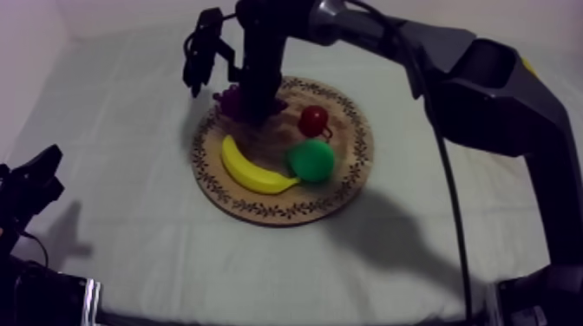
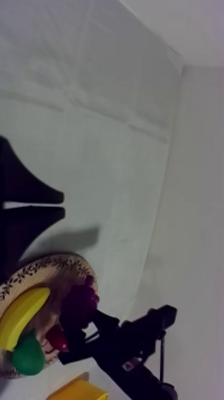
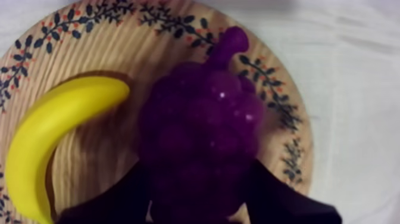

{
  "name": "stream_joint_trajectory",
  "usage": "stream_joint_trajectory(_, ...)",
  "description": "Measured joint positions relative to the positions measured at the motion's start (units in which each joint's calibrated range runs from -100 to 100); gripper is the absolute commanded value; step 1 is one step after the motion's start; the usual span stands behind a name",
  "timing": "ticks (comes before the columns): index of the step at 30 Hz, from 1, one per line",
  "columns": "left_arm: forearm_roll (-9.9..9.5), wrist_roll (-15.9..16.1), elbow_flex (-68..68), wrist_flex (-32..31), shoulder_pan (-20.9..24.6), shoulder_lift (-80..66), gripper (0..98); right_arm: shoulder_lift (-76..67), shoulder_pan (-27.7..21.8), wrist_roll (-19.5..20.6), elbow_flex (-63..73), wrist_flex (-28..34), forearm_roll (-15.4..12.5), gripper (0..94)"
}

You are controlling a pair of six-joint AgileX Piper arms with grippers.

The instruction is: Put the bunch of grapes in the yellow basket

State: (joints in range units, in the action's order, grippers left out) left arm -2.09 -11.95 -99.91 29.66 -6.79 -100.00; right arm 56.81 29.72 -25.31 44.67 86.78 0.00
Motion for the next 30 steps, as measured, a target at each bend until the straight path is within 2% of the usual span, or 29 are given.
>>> stream_joint_trajectory(11,0.00,0.00,0.00,0.00,0.00,0.00,0.1,-15.22,-3.20,0.87,-10.38,-4.92,2.43,25.4)
stream_joint_trajectory(18,0.00,0.00,0.00,0.00,0.00,0.00,0.1,-26.47,-6.79,4.85,-19.62,-12.64,4.96,25.5)
stream_joint_trajectory(30,0.00,0.00,0.00,0.00,0.00,0.00,0.1,-41.81,-15.45,10.55,-33.74,-23.24,7.45,24.8)
